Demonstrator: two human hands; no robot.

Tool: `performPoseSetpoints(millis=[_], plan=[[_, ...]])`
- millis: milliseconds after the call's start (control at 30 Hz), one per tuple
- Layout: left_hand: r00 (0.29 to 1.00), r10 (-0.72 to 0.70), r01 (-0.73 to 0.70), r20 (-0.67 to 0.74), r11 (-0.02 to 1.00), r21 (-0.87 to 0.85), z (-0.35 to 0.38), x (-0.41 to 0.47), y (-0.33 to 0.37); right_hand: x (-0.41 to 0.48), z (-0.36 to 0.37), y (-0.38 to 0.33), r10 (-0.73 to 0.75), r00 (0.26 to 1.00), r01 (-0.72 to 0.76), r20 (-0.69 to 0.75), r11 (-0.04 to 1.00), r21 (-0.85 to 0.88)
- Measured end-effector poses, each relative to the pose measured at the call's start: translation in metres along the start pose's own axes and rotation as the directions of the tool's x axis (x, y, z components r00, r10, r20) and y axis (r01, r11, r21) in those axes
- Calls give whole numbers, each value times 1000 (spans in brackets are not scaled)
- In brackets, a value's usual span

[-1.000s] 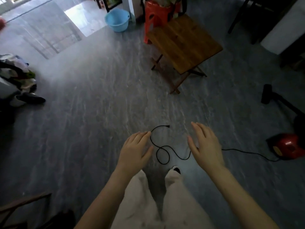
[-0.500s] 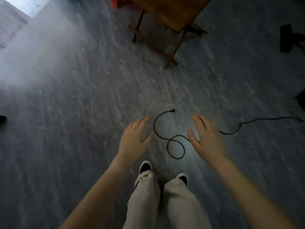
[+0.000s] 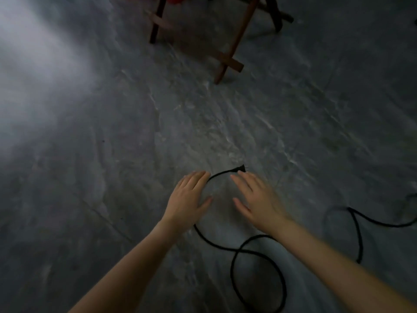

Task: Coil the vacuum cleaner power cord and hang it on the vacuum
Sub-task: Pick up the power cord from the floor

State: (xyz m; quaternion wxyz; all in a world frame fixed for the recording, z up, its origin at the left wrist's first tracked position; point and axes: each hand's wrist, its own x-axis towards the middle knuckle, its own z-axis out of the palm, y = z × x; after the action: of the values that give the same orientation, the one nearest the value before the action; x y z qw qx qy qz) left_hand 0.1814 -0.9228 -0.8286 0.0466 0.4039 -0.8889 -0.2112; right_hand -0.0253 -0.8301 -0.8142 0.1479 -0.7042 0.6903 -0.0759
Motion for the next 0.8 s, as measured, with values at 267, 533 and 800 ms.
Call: performPoseSetpoints(millis=[267,533,800], plan=[[999,-42,39,26,992,121,96,4,-49,64,78,27,-60,995,69,79,990,-119],[997,-38,38,-61,999,-5,94,3,-39,47,96,35,-78,994,60,-76,975,-212],[957,-263,282,124,733,-620,56,5,-26,29,70,30,29,989,0,-146,980,197]])
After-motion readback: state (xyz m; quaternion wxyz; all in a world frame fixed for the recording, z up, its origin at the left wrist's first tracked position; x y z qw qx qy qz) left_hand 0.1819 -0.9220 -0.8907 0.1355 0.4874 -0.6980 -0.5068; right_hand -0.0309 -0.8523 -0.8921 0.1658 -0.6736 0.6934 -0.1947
